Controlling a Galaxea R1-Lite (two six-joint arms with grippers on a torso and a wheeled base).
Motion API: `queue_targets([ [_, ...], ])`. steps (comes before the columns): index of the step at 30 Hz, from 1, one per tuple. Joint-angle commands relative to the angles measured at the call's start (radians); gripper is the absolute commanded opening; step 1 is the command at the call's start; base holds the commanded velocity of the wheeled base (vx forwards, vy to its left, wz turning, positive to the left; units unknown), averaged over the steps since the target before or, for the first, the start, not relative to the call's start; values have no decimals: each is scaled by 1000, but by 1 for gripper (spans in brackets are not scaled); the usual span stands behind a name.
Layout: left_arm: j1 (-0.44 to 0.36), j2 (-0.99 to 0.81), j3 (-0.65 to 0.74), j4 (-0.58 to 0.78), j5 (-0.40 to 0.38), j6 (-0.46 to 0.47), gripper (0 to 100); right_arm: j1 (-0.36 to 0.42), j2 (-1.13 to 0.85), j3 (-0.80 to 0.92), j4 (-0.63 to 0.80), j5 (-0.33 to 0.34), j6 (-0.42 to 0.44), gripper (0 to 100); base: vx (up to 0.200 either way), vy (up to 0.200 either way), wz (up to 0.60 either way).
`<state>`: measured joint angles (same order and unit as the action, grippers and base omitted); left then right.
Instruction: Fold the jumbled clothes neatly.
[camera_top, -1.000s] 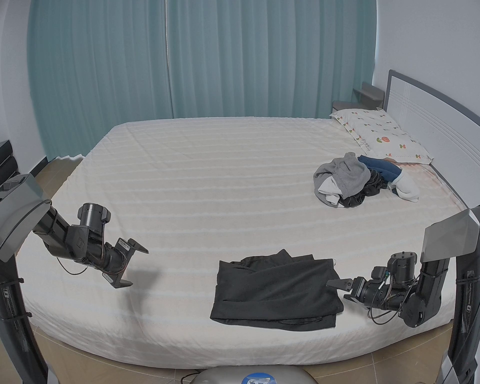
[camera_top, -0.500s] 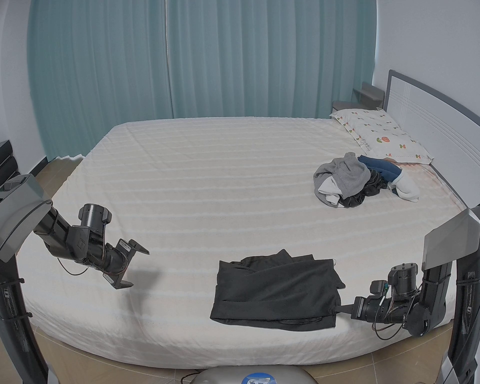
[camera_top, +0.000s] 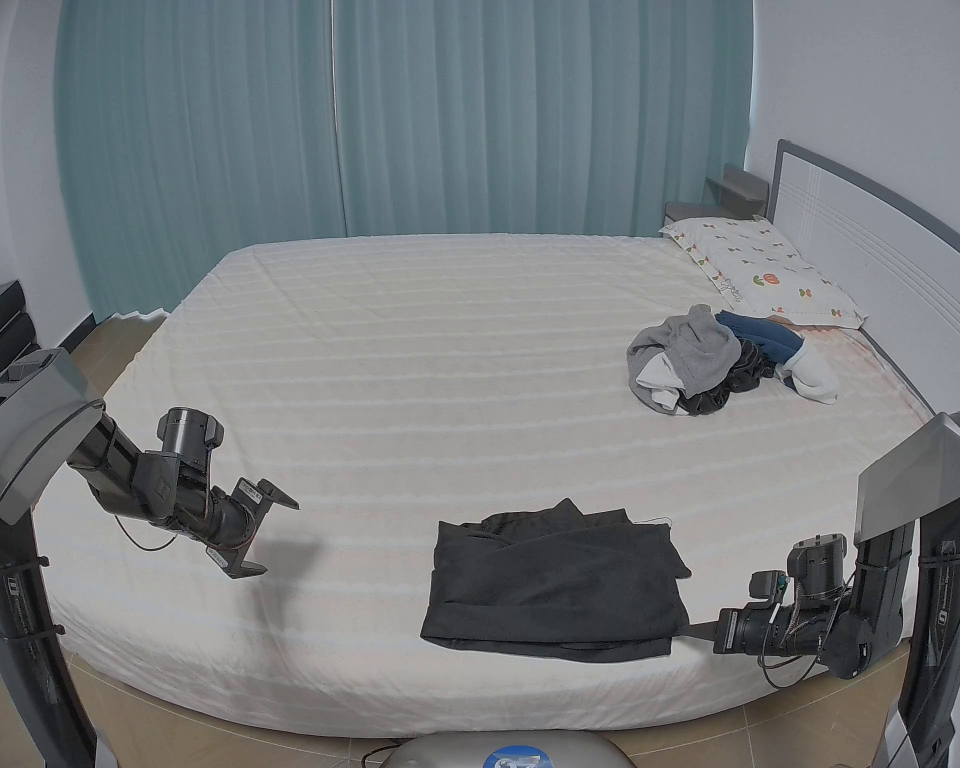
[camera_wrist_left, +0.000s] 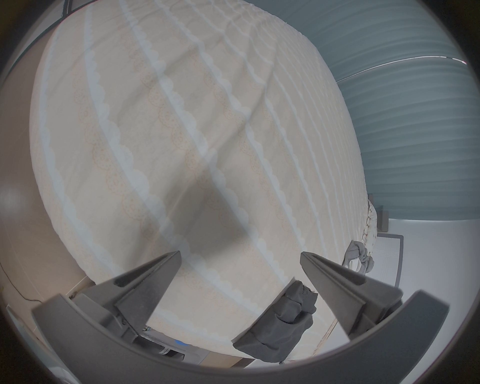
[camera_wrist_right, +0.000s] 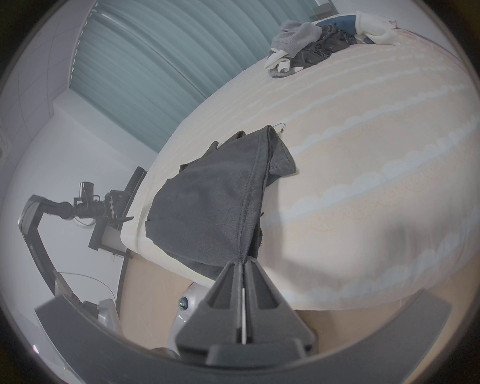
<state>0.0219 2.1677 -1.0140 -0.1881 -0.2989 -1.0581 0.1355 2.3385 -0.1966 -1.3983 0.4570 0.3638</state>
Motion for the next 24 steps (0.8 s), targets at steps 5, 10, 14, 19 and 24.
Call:
queue_targets([
  [5, 0, 0, 0, 1, 0, 0, 100, -13, 12, -3, -1, 0, -6, 100, 0, 0, 0],
  [10, -2, -9, 0, 1, 0, 0, 100, -79, -13, -80, -11, 5, 52, 100, 0, 0, 0],
  [14, -27, -28, 2, 6, -3, -13, 100, -125, 10, -208, -11, 8, 274, 100, 0, 0, 0],
  [19, -86, -34, 37, 7, -2, -13, 100, -157, 28, -288, 1, 11, 445, 100, 0, 0, 0],
  [24, -105, -32, 58, 2, 0, -6, 100, -148, 64, -297, -10, 23, 452, 100, 0, 0, 0],
])
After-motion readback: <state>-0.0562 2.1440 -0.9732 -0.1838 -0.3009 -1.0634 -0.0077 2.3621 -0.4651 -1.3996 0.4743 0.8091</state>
